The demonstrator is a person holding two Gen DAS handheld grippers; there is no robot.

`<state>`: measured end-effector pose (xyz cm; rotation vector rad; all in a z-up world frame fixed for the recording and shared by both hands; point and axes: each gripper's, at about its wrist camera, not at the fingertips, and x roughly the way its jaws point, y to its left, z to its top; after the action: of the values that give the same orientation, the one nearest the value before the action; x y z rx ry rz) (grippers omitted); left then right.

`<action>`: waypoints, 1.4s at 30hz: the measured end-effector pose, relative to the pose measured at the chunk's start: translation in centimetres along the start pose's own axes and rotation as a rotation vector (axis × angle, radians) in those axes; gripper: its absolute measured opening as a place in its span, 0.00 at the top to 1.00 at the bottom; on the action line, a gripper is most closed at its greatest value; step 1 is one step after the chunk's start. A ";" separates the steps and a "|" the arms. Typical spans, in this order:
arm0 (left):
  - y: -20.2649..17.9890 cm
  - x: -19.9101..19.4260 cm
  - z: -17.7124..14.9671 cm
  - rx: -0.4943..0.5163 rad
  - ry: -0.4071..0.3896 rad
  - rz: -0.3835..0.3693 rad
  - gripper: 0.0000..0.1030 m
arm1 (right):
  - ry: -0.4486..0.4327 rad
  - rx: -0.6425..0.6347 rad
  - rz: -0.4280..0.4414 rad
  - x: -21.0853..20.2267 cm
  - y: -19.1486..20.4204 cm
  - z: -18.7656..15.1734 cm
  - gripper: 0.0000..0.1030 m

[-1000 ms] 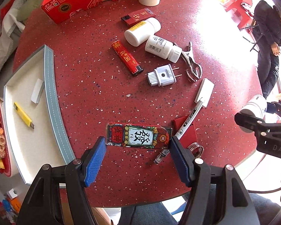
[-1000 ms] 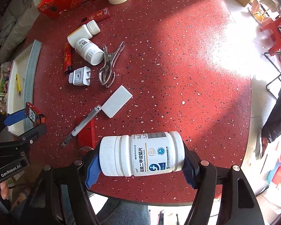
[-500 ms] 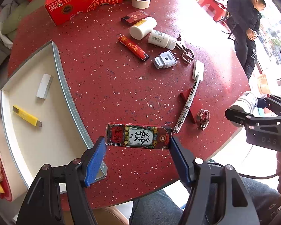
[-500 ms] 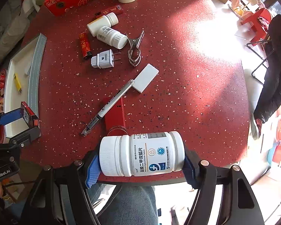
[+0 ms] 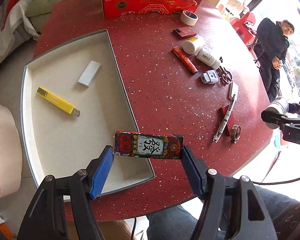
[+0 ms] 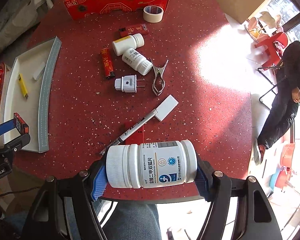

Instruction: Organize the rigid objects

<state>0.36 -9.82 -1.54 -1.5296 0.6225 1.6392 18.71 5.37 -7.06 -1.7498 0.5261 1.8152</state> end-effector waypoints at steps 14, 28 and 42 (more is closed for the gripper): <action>4.6 -0.5 -0.6 -0.173 -0.049 0.045 0.30 | -0.005 -0.235 0.029 -0.4 7.8 4.3 0.29; 8.6 -1.2 -2.0 -0.335 -0.069 0.080 0.30 | -0.040 -0.458 0.101 -1.4 16.0 5.7 0.29; 9.3 -1.3 -2.4 -0.373 -0.074 0.088 0.30 | -0.027 -0.493 0.120 -1.1 17.6 5.6 0.29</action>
<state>-5.77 -17.27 -2.08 -1.7117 0.3606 1.9508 3.18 -4.77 -7.35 -2.0372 0.1795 2.1861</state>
